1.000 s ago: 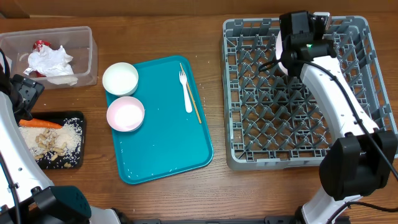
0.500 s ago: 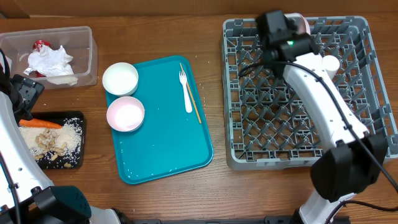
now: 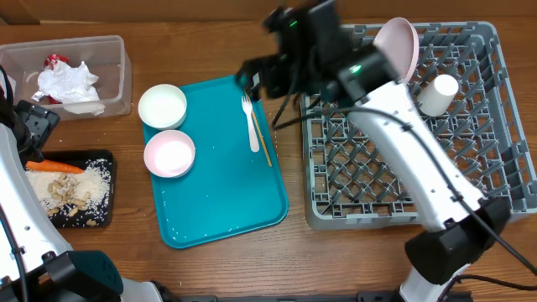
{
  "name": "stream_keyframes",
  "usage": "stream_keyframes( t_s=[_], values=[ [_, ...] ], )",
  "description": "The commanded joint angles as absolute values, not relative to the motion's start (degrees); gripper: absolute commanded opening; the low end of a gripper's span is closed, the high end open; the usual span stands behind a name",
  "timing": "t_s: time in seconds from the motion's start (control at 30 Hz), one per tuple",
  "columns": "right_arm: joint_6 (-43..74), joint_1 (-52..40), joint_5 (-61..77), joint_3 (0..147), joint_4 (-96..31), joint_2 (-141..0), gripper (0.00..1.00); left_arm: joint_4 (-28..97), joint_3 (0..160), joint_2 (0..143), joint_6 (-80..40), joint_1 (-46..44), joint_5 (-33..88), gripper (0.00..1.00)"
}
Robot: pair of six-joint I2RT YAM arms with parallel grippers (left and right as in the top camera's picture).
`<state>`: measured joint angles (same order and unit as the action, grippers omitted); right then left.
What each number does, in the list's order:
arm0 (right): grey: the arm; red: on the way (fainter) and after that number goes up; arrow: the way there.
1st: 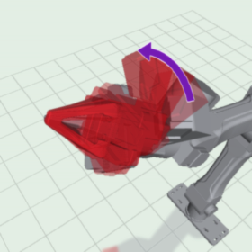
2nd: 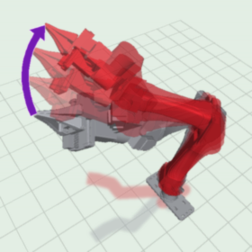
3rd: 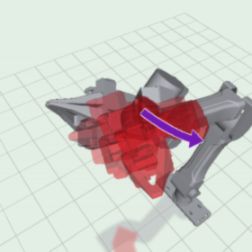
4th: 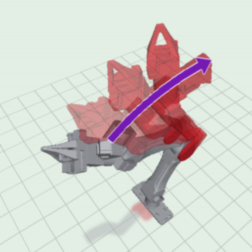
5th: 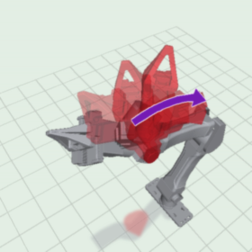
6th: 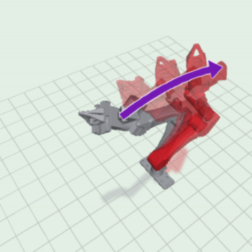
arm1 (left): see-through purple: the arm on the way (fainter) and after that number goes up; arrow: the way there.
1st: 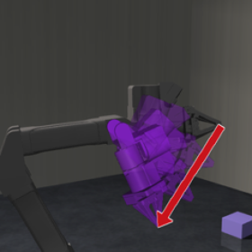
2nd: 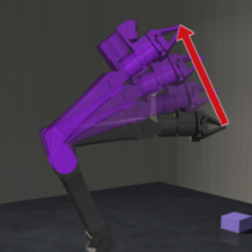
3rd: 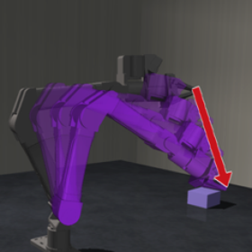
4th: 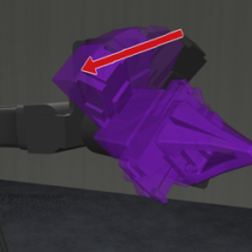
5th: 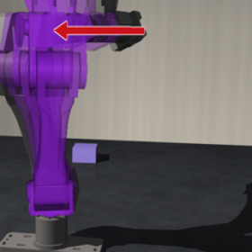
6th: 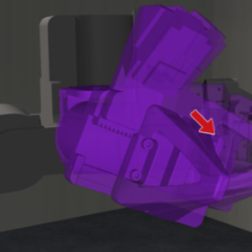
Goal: Sort waste into correct bins and load items into the dishwasher rack
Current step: 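Return the right gripper to the tray and grasp the pink bowl's rim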
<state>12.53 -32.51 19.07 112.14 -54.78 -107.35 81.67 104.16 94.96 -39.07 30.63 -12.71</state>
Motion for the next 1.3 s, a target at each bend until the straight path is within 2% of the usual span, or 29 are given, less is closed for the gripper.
stream_keyframes(
  t_s=[0.0,0.13,0.37,0.47,0.67,0.87,1.0,1.07,1.17,1.27],
  values=[
    [16.4,-36.8,20.62,108.71,-52.93,-109.65,1.0,81.82,103.88,95.24,-39.83,30.63,-13.91,1.0],
    [19.81,-40.64,20.45,106.76,-49.95,-114.87,1.0,81.82,103.88,95.24,-39.83,30.63,-13.91,1.0],
    [25.61,-47.2,19.9,106.76,-44.73,-127.11,0.91,81.82,103.88,95.24,-39.83,30.63,-13.91,1.0],
    [26.76,-49.12,19.7,106.76,-43.05,-130.34,0.9,81.82,103.88,95.24,-39.83,30.63,-13.91,1.0],
    [27.09,-51.4,19.18,106.76,-39.99,-133.32,0.88,81.82,103.88,95.24,-39.83,30.63,-13.91,1.0],
    [28.82,-52.56,14.0,106.76,-37.69,-133.34,0.79,81.82,103.88,95.24,-39.83,30.63,-13.91,1.0],
    [28.82,-52.56,11.51,106.76,-37.21,-133.45,0.77,81.82,103.88,95.24,-39.83,30.63,-13.91,1.0],
    [28.82,-52.56,10.28,106.76,-37.3,-133.67,0.68,81.82,103.88,95.24,-39.83,30.63,-13.91,1.0],
    [28.82,-52.56,8.97,106.76,-37.28,-133.78,0.46,81.82,103.88,95.24,-39.83,30.63,-13.91,1.0],
    [28.8,-52.56,8.75,106.76,-37.08,-133.78,0.33,81.82,103.88,95.24,-39.83,30.63,-13.91,1.0]
  ],
)
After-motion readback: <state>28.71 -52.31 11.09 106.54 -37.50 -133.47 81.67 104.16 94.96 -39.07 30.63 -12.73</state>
